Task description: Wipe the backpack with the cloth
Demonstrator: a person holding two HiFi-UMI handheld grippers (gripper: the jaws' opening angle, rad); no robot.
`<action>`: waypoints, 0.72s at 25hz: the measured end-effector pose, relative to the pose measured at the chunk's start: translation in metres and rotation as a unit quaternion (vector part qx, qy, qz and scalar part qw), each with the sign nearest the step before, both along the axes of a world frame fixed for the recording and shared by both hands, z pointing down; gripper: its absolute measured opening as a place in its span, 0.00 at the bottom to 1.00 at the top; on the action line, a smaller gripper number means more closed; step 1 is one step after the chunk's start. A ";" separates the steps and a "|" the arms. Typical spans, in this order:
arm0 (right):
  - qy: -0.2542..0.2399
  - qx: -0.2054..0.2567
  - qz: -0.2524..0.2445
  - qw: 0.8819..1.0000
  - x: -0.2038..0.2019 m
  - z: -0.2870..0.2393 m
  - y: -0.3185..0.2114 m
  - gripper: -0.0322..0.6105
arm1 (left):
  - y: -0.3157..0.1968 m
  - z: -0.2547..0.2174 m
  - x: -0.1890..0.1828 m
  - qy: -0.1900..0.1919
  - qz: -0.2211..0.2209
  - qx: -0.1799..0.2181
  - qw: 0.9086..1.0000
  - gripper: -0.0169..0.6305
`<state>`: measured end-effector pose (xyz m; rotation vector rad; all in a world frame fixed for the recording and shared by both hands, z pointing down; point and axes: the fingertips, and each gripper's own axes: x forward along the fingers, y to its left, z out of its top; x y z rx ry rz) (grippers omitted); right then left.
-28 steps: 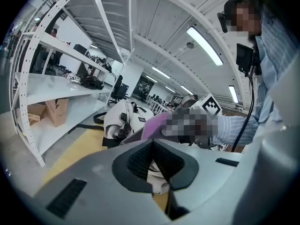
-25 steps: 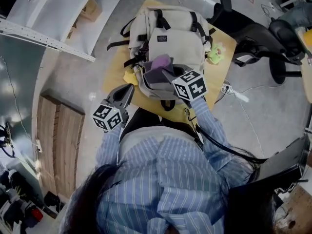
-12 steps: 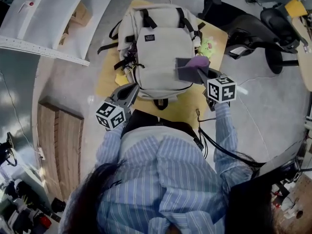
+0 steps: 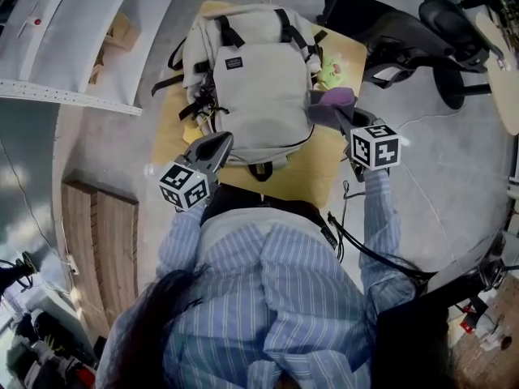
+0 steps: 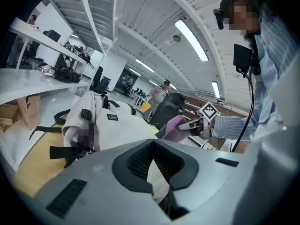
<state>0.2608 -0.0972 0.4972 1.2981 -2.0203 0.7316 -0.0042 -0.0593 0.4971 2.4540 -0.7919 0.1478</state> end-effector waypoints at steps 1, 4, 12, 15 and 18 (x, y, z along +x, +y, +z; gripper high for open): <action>-0.007 0.013 -0.009 1.000 -0.010 -0.014 -0.003 0.11 | 0.000 0.000 0.001 0.001 0.000 0.000 1.000 0.03; -0.042 0.061 -0.053 0.996 -0.057 -0.057 -0.018 0.11 | 0.004 0.003 -0.004 0.002 -0.006 -0.005 1.000 0.03; -0.115 0.076 -0.181 0.974 -0.221 -0.067 -0.048 0.11 | 0.014 0.011 -0.035 0.002 -0.039 -0.014 0.999 0.03; -0.121 0.057 -0.212 0.968 -0.276 -0.044 -0.049 0.11 | 0.018 0.013 -0.052 0.002 -0.057 -0.016 0.998 0.03; -0.116 0.031 -0.235 0.964 -0.314 -0.017 -0.047 0.11 | 0.022 0.015 -0.068 0.002 -0.073 -0.018 0.997 0.03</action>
